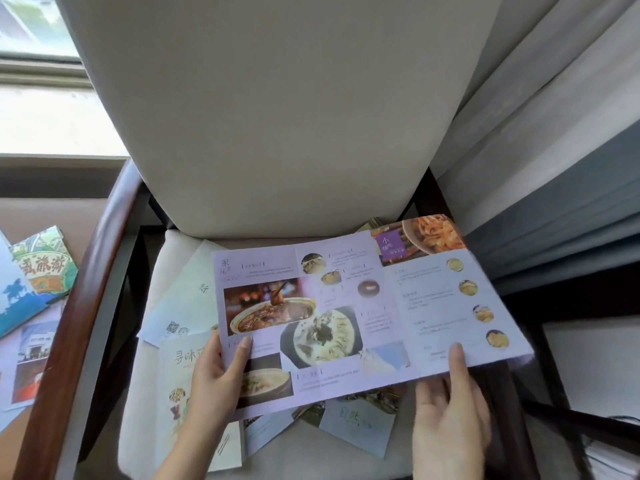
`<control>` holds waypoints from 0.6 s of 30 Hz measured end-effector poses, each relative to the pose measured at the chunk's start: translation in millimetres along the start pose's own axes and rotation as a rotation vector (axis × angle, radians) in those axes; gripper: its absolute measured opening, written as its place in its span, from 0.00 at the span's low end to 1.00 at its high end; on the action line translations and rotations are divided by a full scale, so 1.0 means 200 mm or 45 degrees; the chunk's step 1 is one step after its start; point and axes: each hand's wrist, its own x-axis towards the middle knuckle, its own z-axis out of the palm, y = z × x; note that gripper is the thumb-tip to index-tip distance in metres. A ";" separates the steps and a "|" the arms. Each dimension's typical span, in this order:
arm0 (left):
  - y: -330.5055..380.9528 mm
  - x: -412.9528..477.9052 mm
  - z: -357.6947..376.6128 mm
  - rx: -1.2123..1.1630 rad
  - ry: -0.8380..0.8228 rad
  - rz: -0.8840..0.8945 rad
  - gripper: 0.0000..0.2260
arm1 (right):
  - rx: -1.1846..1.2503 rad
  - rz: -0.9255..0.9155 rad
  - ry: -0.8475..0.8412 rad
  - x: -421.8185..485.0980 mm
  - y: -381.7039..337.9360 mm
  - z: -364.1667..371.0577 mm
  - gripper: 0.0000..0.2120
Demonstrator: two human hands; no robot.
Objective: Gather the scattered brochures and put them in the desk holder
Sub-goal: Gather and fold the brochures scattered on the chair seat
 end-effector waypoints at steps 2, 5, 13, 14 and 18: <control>0.00 0.00 -0.01 0.005 -0.015 0.005 0.04 | -0.030 0.155 -0.177 0.01 0.01 0.03 0.20; 0.00 0.00 -0.01 0.057 -0.015 0.020 0.04 | -0.098 0.200 -0.252 0.03 0.01 0.06 0.18; 0.09 -0.05 0.16 -0.073 -0.046 -0.028 0.04 | -0.234 0.094 -0.399 -0.17 0.10 0.09 0.25; 0.12 -0.07 0.19 -0.134 -0.062 -0.050 0.04 | -0.264 0.087 -0.375 -0.20 0.14 0.10 0.25; 0.18 -0.11 0.26 -0.482 -0.284 -0.222 0.19 | -0.478 0.082 -0.325 -0.27 0.34 0.10 0.15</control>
